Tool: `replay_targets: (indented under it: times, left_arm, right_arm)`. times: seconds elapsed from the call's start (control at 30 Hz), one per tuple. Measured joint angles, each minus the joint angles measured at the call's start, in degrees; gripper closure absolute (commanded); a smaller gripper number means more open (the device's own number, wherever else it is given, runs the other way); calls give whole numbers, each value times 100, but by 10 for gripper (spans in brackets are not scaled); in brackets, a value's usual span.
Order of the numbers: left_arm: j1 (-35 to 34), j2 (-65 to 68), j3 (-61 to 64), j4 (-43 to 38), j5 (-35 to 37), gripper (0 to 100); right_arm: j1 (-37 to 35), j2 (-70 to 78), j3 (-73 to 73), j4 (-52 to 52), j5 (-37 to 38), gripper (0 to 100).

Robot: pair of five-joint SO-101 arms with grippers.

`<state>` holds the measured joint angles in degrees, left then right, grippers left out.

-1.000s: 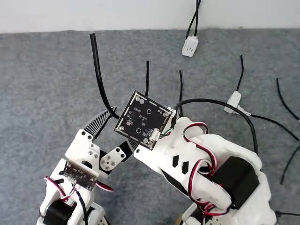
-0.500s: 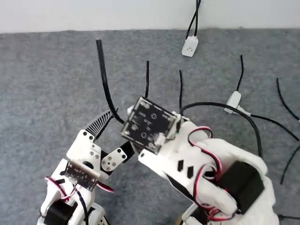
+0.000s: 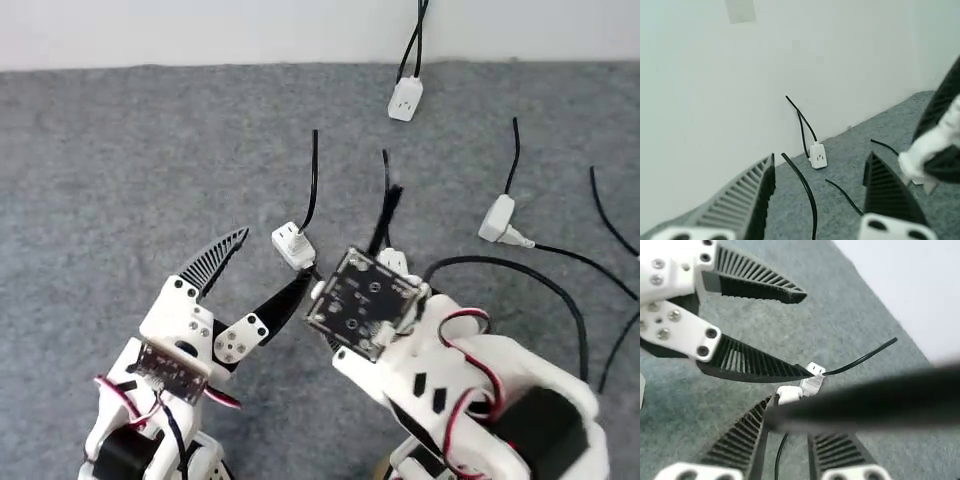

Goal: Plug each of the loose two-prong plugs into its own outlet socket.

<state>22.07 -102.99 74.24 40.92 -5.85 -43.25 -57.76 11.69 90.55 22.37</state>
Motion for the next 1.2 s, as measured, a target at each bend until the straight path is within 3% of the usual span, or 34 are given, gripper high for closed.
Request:
replay_targets:
  times: [0.67, 0.83, 0.97, 1.2]
  left_arm:
    - [0, 0, 0, 0, 9, 731]
    - [-730, 132, 448, -862, -105, 731]
    - [-1354, 1011, 440, -1644, -97, 731]
    - [-1873, 3947, -290, -2620, -26, 731]
  right_arm:
    - [44, -703, 826, -9, 0, 991]
    - [53, -580, 853, -53, 35, 991]
    - [299, 62, 853, -62, 615, 991]
    - [1398, 642, 862, -273, 1899, 991]
